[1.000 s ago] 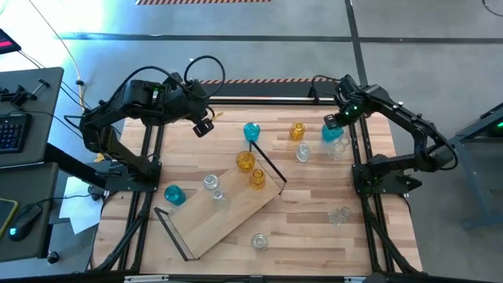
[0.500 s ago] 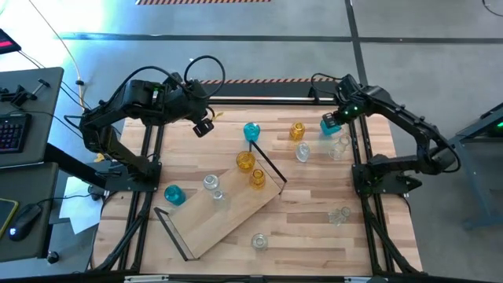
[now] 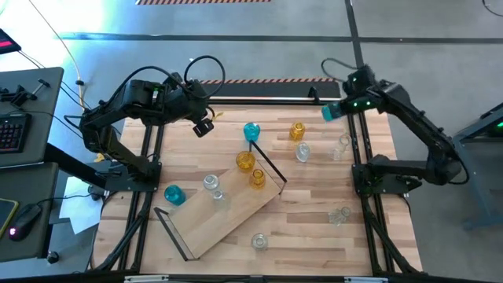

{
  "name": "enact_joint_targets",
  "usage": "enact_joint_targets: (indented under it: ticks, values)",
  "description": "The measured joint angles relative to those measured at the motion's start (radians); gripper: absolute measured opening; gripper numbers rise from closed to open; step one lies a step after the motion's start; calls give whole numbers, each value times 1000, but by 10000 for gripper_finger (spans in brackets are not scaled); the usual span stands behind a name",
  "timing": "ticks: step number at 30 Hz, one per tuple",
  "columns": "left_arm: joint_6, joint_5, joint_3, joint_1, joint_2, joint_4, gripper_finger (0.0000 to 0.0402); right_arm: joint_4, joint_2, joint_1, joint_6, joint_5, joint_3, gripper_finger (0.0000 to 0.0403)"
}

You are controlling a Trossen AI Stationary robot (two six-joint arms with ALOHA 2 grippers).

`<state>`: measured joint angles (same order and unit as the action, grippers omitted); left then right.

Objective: Sort vases onto shelf
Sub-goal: Put the blue vase on the shelf

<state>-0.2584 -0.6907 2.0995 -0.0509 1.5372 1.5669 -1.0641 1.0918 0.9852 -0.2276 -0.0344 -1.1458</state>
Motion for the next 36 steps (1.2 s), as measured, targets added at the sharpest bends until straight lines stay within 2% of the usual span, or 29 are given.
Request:
enact_joint_targets:
  ticks: [9,17,27,36]
  values:
    - [0,0,0,0,0,0,140,-24,0,-78,-17,-11,-257,5]
    - [-2,0,0,0,0,0,140,-24,1,-269,-87,-53,-407,5]
    - [-1,0,0,0,0,0,140,121,14,-551,-205,-42,-446,5]
    - [0,29,0,0,0,0,140,280,135,-736,-244,-34,-444,5]
